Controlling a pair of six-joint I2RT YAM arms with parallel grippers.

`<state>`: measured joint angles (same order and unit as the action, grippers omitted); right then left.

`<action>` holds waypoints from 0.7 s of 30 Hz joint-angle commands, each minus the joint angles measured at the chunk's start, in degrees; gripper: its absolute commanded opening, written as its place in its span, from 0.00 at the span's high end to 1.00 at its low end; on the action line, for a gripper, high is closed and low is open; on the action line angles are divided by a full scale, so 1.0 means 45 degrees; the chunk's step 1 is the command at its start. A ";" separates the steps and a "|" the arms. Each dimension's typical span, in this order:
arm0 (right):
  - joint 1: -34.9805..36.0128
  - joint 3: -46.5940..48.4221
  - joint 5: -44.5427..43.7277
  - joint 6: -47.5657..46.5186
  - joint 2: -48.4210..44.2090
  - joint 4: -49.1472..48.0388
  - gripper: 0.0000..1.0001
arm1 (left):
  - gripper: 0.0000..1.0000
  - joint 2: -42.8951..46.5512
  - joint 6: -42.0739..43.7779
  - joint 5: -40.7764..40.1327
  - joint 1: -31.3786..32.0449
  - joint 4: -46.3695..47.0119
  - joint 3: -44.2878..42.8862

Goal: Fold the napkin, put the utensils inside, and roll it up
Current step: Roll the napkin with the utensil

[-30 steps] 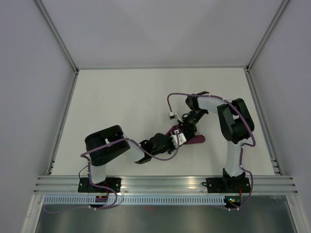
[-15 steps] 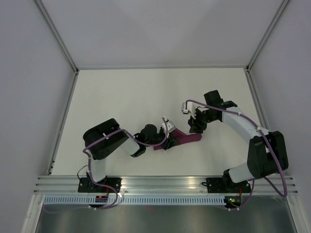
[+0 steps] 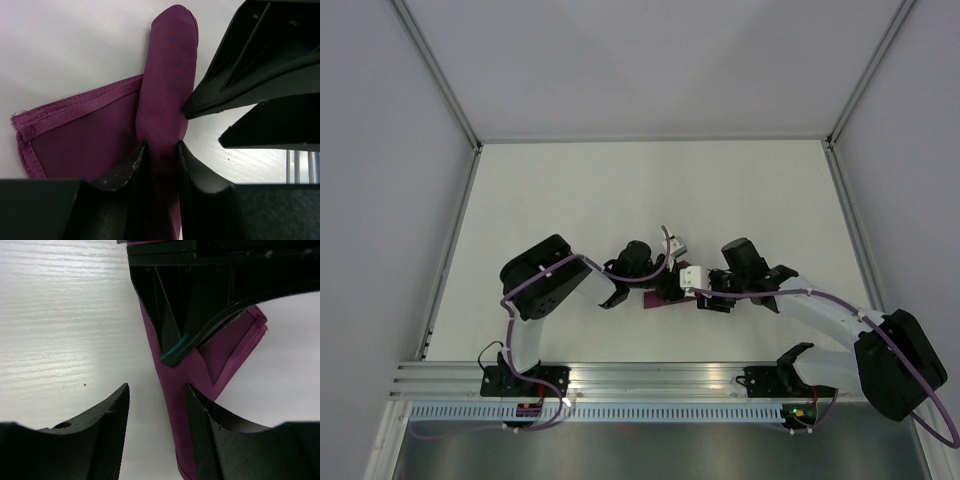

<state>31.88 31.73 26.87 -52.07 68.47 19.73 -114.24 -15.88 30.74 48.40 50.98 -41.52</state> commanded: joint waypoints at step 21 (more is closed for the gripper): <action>0.0553 -0.1308 -0.1968 -0.1220 0.1328 -0.2509 0.74 | 0.91 -0.1568 -0.0046 0.2055 -0.0521 -0.6114 -0.0813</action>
<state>34.13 27.03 19.40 -56.75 72.31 7.14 -116.60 -17.82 39.46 45.91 41.39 -48.56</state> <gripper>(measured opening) 0.290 0.310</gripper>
